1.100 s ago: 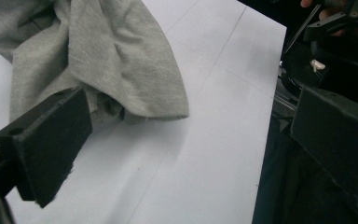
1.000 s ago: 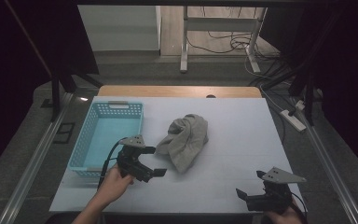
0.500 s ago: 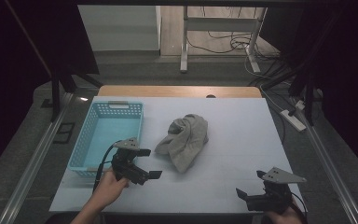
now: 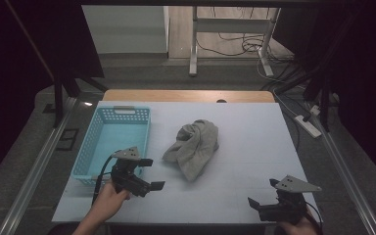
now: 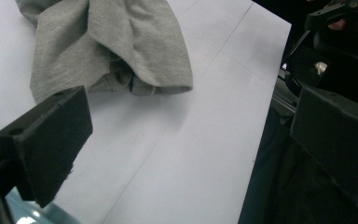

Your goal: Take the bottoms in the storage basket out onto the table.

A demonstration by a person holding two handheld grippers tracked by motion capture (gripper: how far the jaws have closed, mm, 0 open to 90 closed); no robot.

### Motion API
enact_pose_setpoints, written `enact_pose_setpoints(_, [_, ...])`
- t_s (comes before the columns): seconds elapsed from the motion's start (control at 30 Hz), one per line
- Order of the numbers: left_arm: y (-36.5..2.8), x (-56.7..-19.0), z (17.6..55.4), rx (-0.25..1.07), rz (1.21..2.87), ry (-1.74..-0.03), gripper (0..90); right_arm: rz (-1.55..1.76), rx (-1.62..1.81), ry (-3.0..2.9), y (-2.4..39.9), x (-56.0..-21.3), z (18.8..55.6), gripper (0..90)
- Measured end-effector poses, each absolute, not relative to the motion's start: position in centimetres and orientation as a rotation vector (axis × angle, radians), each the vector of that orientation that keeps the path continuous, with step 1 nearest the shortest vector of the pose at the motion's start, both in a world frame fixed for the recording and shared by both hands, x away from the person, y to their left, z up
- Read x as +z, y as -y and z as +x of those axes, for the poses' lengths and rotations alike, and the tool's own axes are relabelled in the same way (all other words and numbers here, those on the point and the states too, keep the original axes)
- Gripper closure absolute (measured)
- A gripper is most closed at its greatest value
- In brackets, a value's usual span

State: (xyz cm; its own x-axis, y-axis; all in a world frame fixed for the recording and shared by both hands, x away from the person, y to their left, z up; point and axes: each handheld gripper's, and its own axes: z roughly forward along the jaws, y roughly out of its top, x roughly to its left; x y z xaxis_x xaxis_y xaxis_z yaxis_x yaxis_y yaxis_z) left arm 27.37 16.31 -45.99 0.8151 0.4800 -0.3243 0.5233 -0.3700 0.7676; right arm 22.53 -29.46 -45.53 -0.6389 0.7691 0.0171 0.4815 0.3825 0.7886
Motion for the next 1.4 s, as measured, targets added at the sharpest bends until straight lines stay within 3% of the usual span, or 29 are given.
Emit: enact_pose_setpoints(1.4, [-21.8, -46.1, 23.8, -0.006, 1.937, -0.852, 0.0, 1.104, 1.113, -2.301, 29.3, -45.6, 22.7, 2.4])
